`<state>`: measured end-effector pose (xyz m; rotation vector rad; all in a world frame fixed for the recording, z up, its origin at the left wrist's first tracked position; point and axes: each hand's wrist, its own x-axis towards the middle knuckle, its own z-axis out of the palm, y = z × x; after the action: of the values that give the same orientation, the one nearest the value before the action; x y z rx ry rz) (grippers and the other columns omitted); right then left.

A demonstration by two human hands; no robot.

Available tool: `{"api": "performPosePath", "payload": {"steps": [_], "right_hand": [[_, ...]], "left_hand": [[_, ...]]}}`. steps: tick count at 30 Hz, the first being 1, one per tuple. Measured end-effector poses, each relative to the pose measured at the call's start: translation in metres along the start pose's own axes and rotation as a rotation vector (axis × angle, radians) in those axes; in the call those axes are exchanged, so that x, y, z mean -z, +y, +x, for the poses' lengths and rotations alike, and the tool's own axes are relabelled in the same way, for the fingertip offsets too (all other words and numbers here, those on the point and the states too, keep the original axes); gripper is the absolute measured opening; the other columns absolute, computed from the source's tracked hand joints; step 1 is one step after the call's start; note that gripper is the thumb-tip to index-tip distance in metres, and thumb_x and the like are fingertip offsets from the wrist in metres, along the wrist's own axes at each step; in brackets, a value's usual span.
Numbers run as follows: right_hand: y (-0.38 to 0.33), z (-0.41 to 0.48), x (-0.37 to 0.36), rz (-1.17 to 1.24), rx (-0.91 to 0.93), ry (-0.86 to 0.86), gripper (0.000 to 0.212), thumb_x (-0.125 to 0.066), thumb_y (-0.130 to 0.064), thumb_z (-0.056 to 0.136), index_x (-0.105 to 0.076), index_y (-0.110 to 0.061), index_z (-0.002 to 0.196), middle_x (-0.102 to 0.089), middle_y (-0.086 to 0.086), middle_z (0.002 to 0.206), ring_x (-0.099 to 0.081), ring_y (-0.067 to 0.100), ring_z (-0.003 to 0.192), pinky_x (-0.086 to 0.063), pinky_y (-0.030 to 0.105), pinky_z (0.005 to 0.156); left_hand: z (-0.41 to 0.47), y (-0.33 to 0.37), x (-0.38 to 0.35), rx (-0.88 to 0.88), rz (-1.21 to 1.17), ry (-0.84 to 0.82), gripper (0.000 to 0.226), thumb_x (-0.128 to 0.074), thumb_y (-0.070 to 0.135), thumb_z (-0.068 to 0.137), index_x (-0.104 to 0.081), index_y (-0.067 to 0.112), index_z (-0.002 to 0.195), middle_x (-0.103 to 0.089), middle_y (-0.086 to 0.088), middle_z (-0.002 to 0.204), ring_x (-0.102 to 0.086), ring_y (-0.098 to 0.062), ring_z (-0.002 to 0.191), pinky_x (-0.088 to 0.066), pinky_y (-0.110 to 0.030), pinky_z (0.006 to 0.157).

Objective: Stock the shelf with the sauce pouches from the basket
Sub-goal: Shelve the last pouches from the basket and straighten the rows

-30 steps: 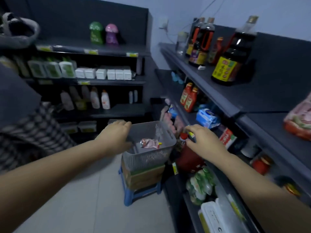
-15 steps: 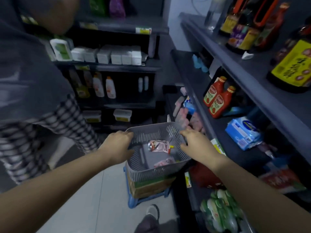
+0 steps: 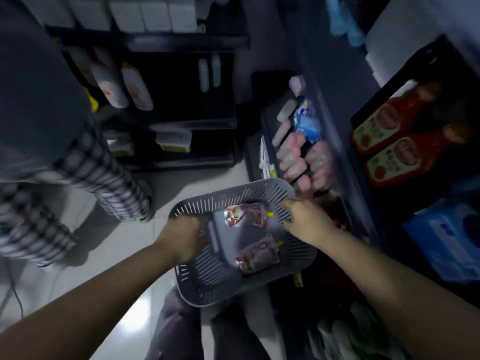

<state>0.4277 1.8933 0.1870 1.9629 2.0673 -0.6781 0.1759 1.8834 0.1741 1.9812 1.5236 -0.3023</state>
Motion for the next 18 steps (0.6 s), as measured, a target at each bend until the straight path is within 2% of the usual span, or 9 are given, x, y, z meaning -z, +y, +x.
{"api": "performPosePath", "payload": {"steps": [4,7,9,12,14,15,16,17,18], "right_hand": [[0.01,0.029,-0.041,0.116,-0.096,-0.065,0.006,-0.052,-0.015,0.088,-0.056,-0.011,0.086,-0.062,0.016,0.093,-0.061,0.034,0.091,-0.038,0.031,0.062],[0.018,0.042,-0.076,0.226,-0.217,-0.177,0.032,-0.054,-0.015,0.091,-0.036,-0.022,0.065,-0.045,0.002,0.067,-0.052,0.023,0.067,-0.033,0.027,0.054],[0.022,0.048,-0.101,0.294,-0.306,-0.245,0.029,-0.053,-0.013,0.091,-0.04,-0.021,0.066,-0.042,0.0,0.065,-0.043,0.013,0.058,-0.034,0.024,0.049],[0.03,0.06,-0.146,0.415,-0.464,-0.332,0.019,-0.052,-0.008,0.09,-0.054,-0.001,0.072,-0.053,0.013,0.069,-0.05,0.02,0.062,-0.048,0.032,0.058],[0.037,0.064,-0.177,0.502,-0.539,-0.363,0.037,-0.053,-0.006,0.088,-0.035,-0.012,0.056,-0.036,0.005,0.059,-0.039,0.018,0.055,-0.038,0.031,0.055],[0.04,0.068,-0.191,0.548,-0.594,-0.371,0.04,-0.055,-0.009,0.086,-0.03,-0.018,0.056,-0.034,0.002,0.06,-0.041,0.02,0.059,-0.041,0.032,0.06],[0.042,0.071,-0.2,0.592,-0.655,-0.384,0.04,-0.058,-0.014,0.085,-0.031,-0.024,0.058,-0.037,-0.001,0.064,-0.046,0.02,0.07,-0.049,0.034,0.071],[0.043,0.074,-0.209,0.658,-0.698,-0.389,0.038,-0.06,-0.016,0.084,-0.032,-0.028,0.061,-0.042,-0.001,0.07,-0.048,0.021,0.081,-0.051,0.039,0.085],[0.043,0.078,-0.218,0.749,-0.752,-0.395,0.037,-0.061,-0.016,0.084,-0.033,-0.028,0.063,-0.044,0.001,0.073,-0.047,0.022,0.088,-0.048,0.042,0.095]], "left_hand": [[0.048,-0.008,-0.017,-0.003,-0.028,-0.115,0.028,-0.052,0.022,0.09,-0.054,0.011,0.116,-0.062,-0.012,0.119,-0.057,-0.028,0.112,-0.043,-0.03,0.086],[0.082,-0.013,-0.037,0.039,-0.086,-0.186,0.038,-0.055,0.022,0.089,-0.053,0.011,0.126,-0.057,-0.011,0.13,-0.053,-0.026,0.12,-0.041,-0.029,0.094],[0.105,-0.019,-0.058,0.064,-0.178,-0.214,0.039,-0.057,0.027,0.086,-0.057,0.009,0.121,-0.057,-0.012,0.128,-0.053,-0.026,0.118,-0.041,-0.029,0.094],[0.137,-0.027,-0.09,0.134,-0.269,-0.251,0.056,-0.057,0.038,0.083,-0.053,0.002,0.126,-0.057,-0.017,0.129,-0.053,-0.027,0.117,-0.039,-0.029,0.094],[0.156,-0.03,-0.106,0.221,-0.43,-0.247,0.063,-0.064,0.038,0.081,-0.051,-0.002,0.128,-0.059,-0.02,0.125,-0.063,-0.019,0.104,-0.044,-0.025,0.084],[0.163,-0.029,-0.111,0.255,-0.522,-0.257,0.06,-0.066,0.035,0.081,-0.051,-0.003,0.126,-0.061,-0.022,0.12,-0.068,-0.008,0.085,-0.048,-0.02,0.072],[0.173,-0.029,-0.119,0.278,-0.618,-0.242,0.057,-0.069,0.032,0.081,-0.053,-0.001,0.124,-0.063,-0.022,0.114,-0.066,0.0,0.066,-0.049,-0.015,0.059],[0.183,-0.03,-0.128,0.309,-0.713,-0.223,0.059,-0.072,0.034,0.077,-0.053,0.001,0.123,-0.064,-0.02,0.111,-0.065,-0.001,0.06,-0.049,-0.014,0.053],[0.193,-0.029,-0.134,0.349,-0.778,-0.211,0.07,-0.075,0.04,0.069,-0.053,0.004,0.124,-0.064,-0.018,0.117,-0.068,-0.008,0.073,-0.052,-0.016,0.06]]}}
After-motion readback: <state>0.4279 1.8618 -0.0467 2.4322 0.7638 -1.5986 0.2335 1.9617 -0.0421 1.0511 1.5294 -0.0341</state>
